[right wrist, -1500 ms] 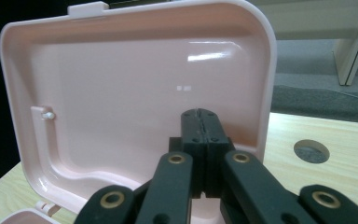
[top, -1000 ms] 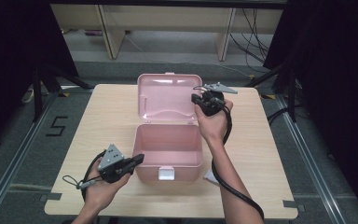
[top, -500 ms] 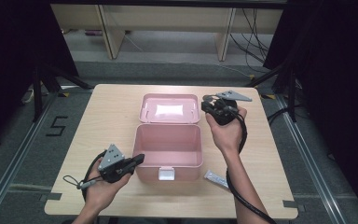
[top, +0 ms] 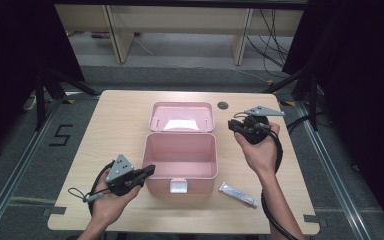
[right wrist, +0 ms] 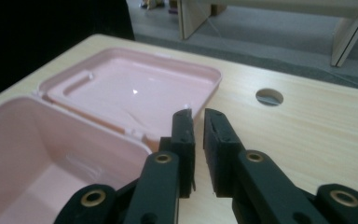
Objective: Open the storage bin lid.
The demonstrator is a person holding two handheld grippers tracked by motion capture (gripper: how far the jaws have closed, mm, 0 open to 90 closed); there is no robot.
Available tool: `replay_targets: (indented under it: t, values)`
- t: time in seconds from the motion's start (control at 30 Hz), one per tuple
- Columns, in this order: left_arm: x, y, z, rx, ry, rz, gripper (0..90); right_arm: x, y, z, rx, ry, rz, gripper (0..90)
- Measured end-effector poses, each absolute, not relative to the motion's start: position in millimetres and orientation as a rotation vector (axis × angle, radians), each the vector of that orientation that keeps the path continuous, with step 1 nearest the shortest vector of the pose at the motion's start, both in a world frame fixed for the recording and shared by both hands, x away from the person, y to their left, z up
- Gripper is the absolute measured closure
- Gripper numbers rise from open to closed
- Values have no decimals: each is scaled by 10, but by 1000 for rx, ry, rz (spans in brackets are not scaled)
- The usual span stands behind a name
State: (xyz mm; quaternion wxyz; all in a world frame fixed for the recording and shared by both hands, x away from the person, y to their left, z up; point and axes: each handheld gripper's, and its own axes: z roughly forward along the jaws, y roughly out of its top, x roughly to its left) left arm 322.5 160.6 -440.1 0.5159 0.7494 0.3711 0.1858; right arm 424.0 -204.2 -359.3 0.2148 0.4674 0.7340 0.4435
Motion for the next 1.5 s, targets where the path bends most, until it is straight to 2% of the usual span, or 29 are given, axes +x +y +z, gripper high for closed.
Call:
replay_targets:
  t: [0.2, 0.6, 0.93, 0.97, 1.2, 1.5]
  values:
    - [3238, 1604, -4396, 1796, 893, 432, 881, 4133, -2185, -3669, 1256, 2183, 1113, 764]
    - [3250, 1606, -4378, 1782, 901, 410, 770, 3967, -2400, -3860, 1198, 2464, 895, 679]
    - [3256, 1625, -4291, 1754, 879, 425, 718, 3858, -2451, -4130, 1220, 2682, 681, 658]
    - [3256, 1627, -4285, 1748, 875, 423, 714, 3883, -2484, -4161, 1112, 2721, 696, 655]
    - [3249, 1679, -4231, 1730, 876, 456, 653, 3829, -2446, -4310, 1053, 2868, 561, 613]
    - [3277, 1701, -4201, 1724, 858, 457, 572, 3792, -2392, -4465, 973, 2983, 407, 610]
